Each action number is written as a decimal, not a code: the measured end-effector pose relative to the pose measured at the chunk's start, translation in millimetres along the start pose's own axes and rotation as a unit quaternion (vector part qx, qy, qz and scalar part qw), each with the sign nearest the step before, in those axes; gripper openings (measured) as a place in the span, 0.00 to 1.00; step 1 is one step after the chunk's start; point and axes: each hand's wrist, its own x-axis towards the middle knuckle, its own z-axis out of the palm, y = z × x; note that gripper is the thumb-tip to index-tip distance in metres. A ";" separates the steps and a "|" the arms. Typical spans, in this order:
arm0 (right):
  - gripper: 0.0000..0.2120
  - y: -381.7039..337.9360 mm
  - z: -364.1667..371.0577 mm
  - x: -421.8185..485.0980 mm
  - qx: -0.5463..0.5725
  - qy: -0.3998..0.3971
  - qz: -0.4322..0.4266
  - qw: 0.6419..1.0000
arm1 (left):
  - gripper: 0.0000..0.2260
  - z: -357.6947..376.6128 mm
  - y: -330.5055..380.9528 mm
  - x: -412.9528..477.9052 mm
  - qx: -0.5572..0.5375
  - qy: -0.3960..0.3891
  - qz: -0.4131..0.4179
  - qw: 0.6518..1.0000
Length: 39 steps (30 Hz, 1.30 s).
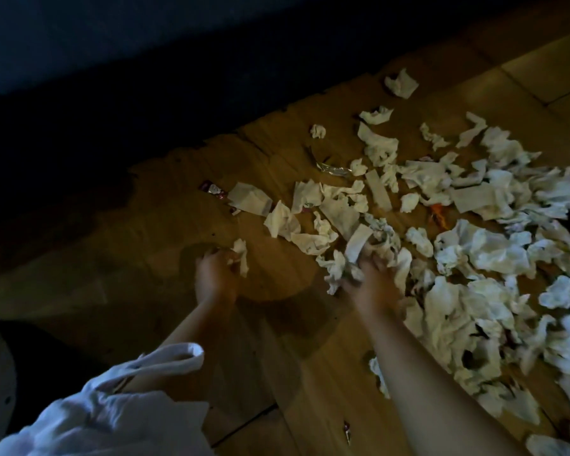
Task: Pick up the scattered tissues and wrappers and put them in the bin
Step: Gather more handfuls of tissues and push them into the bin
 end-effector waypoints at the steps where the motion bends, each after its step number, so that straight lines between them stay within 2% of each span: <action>1: 0.22 -1.6 8.0 -0.2 -0.034 -0.014 0.001 0.999 | 0.11 -5.0 4.8 2.9 -0.040 0.017 0.001 0.999; 3: 0.19 -3.8 14.3 -3.2 -0.070 -0.009 0.015 0.997 | 0.12 -19.3 20.3 15.0 -0.126 0.051 -0.002 0.991; 6: 0.17 -1.1 16.9 -1.7 -0.068 0.005 0.019 0.997 | 0.18 -34.1 34.6 54.9 -0.076 0.076 0.030 0.994; 9: 0.18 0.9 18.7 -0.8 -0.061 -0.003 0.005 0.998 | 0.23 -34.1 48.2 87.5 -0.011 0.012 0.062 0.998; 11: 0.18 2.8 19.2 -0.6 -0.071 -0.014 0.003 0.997 | 0.25 -26.3 55.7 101.7 0.041 -0.040 0.032 0.998; 14: 0.17 6.6 20.5 3.7 -0.065 -0.037 -0.001 0.997 | 0.31 -10.4 65.0 108.4 0.032 -0.089 -0.038 0.995; 17: 0.16 6.6 20.4 6.8 -0.053 -0.041 -0.006 0.998 | 0.26 5.8 75.7 94.8 0.098 -0.068 0.044 0.992; 18: 0.15 5.4 19.5 6.6 -0.046 -0.035 -0.003 0.998 | 0.24 10.7 78.2 88.2 0.038 -0.048 0.054 0.997; 20: 0.14 2.0 16.3 6.8 -0.036 -0.022 0.004 0.999 | 0.18 23.6 78.2 74.5 -0.013 -0.022 0.055 0.998; 21: 0.13 0.6 14.5 7.0 -0.037 -0.015 0.005 0.999 | 0.15 28.1 76.6 67.0 -0.007 0.006 0.050 0.999; 23: 0.12 -0.1 13.3 8.0 -0.043 0.004 0.001 0.999 | 0.11 28.9 77.4 47.7 0.012 0.002 0.032 0.999; 27: 0.11 -2.8 12.1 8.3 -0.039 0.028 0.003 0.999 | 0.11 20.7 71.1 23.8 -0.027 0.020 -0.013 0.999; 30: 0.11 -2.8 -1.7 13.4 -0.049 0.018 0.017 0.999 | 0.08 9.2 63.3 -6.7 -0.126 -0.014 -0.063 0.990; 33: 0.10 2.6 -31.3 11.2 0.072 0.000 0.013 0.997 | 0.12 -1.2 56.3 -44.3 -0.141 -0.002 -0.053 0.989; 36: 0.15 14.0 -59.8 -13.2 0.280 0.041 0.034 0.958 | 0.12 -8.8 57.0 -85.4 -0.165 0.017 -0.047 0.985; 39: 0.22 36.8 -74.3 -44.3 0.332 0.066 0.032 0.940 | 0.08 -14.1 58.6 -130.8 -0.170 0.000 -0.035 0.985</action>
